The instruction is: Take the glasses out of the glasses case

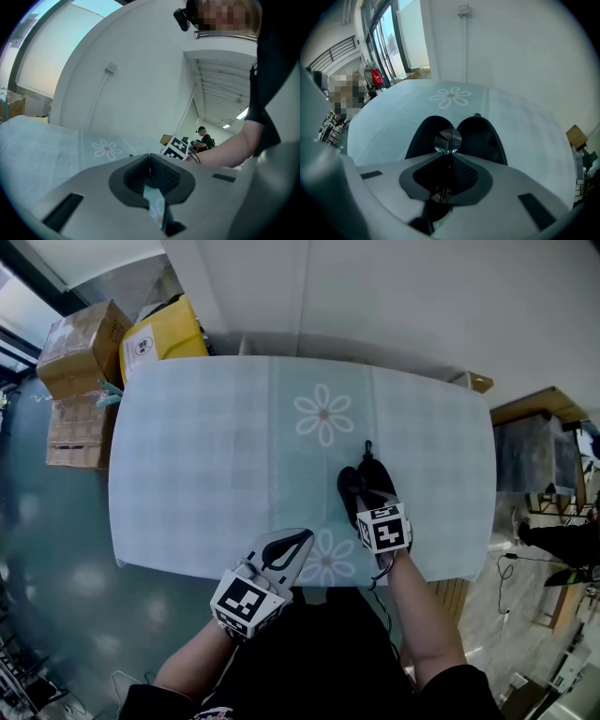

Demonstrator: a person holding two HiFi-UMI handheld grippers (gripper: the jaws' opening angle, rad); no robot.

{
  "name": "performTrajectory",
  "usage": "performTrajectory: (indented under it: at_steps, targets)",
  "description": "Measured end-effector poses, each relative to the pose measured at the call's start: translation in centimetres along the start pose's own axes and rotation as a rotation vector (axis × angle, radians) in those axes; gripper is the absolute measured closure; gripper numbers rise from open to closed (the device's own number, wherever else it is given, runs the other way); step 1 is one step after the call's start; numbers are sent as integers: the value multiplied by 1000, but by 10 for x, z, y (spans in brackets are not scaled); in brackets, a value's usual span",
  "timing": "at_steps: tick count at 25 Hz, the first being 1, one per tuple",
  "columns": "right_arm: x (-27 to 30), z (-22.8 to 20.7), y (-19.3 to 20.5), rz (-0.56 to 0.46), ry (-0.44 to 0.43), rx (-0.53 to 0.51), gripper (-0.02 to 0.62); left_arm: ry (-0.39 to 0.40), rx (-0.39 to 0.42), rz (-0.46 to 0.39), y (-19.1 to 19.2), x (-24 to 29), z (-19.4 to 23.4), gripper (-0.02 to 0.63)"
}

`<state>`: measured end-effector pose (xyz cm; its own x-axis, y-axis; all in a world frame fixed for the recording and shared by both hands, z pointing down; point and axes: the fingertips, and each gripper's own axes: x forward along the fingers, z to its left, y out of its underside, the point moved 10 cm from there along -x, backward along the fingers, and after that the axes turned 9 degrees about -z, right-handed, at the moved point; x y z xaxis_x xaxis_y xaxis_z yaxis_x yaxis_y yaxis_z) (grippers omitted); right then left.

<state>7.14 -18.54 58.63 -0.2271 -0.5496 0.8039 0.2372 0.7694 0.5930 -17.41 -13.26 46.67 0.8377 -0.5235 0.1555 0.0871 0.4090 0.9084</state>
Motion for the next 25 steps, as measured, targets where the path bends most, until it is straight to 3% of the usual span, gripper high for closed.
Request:
performTrajectory:
  at_steps: [15, 25]
  targets:
    - [-1, -2, 3, -24, 42, 53, 546, 47, 10, 11, -5, -4, 14, 577]
    - [-27, 8, -11, -137, 84, 67, 560, 80, 29, 6, -8, -12, 11, 577]
